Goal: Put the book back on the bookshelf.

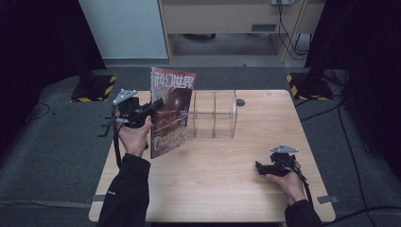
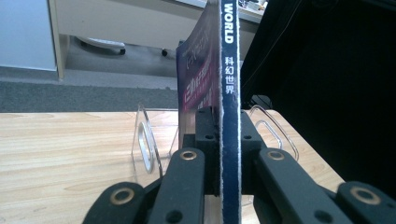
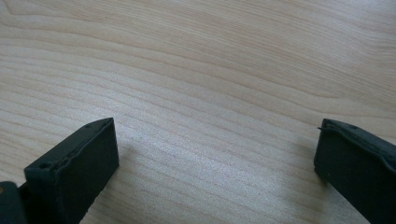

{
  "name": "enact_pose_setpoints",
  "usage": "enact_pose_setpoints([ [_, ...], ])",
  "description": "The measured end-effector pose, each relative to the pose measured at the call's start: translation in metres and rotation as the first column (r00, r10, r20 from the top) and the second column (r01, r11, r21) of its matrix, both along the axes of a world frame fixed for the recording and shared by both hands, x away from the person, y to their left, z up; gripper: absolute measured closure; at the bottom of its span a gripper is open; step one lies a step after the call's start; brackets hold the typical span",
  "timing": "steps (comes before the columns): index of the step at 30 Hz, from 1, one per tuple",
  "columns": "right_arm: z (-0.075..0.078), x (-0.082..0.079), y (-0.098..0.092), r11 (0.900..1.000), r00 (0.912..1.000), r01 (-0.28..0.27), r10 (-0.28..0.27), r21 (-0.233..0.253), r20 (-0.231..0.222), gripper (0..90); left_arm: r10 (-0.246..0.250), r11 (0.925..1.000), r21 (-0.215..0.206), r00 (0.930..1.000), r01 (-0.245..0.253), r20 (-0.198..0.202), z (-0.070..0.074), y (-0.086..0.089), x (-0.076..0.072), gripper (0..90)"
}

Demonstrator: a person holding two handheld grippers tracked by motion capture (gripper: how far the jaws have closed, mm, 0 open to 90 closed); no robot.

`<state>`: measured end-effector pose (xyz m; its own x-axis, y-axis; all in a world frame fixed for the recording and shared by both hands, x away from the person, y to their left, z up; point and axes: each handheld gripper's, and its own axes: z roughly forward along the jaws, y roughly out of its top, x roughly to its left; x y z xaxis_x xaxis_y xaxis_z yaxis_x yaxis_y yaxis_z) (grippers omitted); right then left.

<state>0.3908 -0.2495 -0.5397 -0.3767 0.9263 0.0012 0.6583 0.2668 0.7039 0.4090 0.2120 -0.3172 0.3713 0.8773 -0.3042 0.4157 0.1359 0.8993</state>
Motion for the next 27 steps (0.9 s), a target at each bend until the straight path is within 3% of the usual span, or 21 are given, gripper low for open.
enact_pose_setpoints([
  [6,0.000,0.000,0.000,1.000,1.0000,-0.003,0.003,-0.001,-0.002,0.2,0.024,0.9996,0.014,0.9997,-0.024,-0.001,-0.002,-0.003,0.014,83.8],
  [13,0.000,0.000,0.001,1.000,1.0000,-0.003,0.003,-0.001,-0.002,0.2,0.064,0.9979,0.009,0.9976,-0.065,0.024,-0.007,-0.006,0.027,83.8],
  [16,0.000,0.001,0.001,1.000,1.0000,-0.001,0.001,0.002,-0.004,0.2,0.090,0.9958,0.012,0.9952,-0.091,0.038,-0.013,-0.012,0.037,83.8],
  [25,0.000,0.001,0.002,1.000,1.0000,-0.005,0.005,0.003,-0.002,0.3,0.102,0.9945,0.019,0.9940,-0.103,0.039,-0.034,-0.027,0.053,83.8],
  [27,0.000,0.001,0.002,1.000,1.0000,-0.006,0.006,0.002,-0.002,0.3,0.110,0.9928,0.043,0.9930,-0.112,0.042,-0.037,-0.031,0.057,83.8],
])
